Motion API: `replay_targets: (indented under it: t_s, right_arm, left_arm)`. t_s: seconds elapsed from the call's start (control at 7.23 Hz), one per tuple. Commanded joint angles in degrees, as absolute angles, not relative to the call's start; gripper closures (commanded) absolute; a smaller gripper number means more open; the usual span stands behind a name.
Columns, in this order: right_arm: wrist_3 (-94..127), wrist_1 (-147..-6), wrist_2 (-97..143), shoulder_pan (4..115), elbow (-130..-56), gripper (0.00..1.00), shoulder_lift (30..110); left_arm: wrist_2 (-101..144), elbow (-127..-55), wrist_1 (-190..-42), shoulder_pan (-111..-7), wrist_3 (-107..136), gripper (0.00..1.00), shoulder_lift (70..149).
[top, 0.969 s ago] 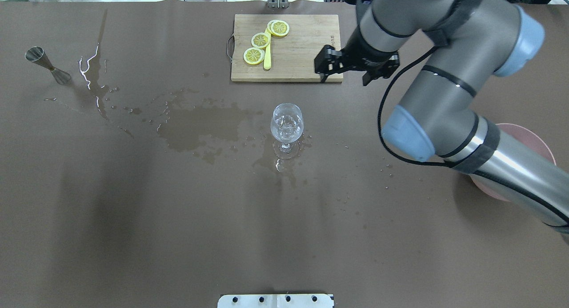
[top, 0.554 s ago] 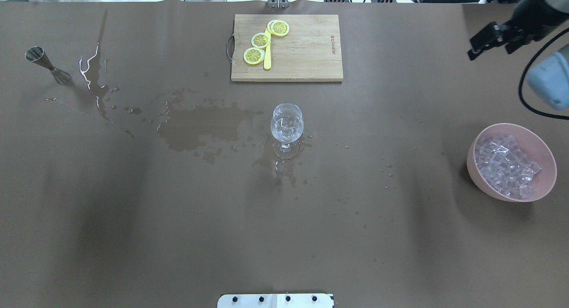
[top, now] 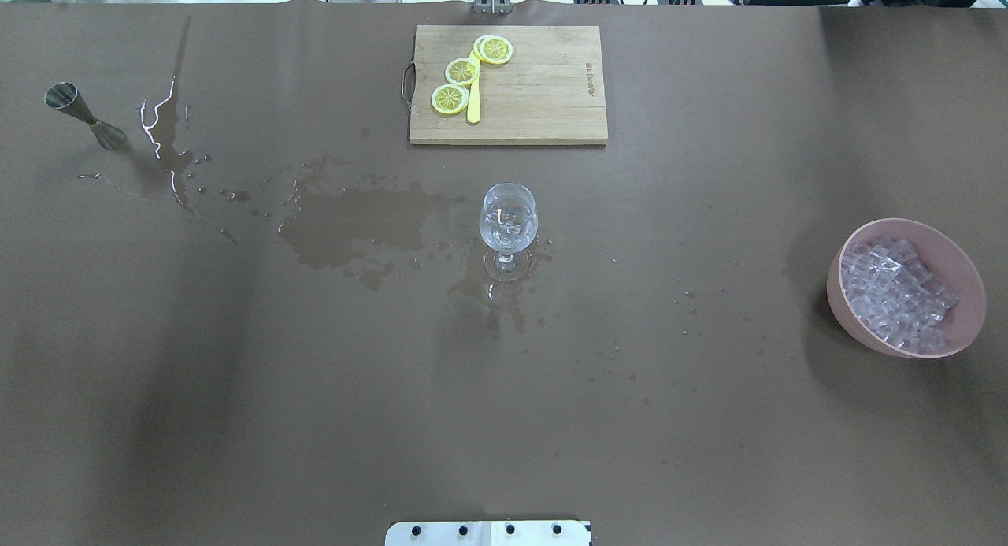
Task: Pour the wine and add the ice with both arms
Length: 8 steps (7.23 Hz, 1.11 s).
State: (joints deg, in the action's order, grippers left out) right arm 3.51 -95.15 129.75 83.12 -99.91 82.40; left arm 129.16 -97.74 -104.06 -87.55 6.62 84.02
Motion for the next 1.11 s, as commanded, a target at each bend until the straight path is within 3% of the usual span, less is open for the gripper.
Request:
replay_targets:
  t_s: [0.0,0.28,0.97]
  right_arm:
    - [2.99,-95.10,129.46,84.29,-98.19,0.00,84.20]
    - [2.03,-94.83,130.25,84.37,-94.15,0.00,84.02]
    - [2.29,-94.92,130.69,84.46,-93.43,0.00,84.55]
  left_arm:
    - [129.29,-97.91,-103.54,-87.72,9.84,0.01,83.76]
    - [135.21,-97.13,-102.75,-87.71,9.93,0.01,83.58]
    - [137.20,-98.44,-103.18,-87.80,9.76,0.01,82.62]
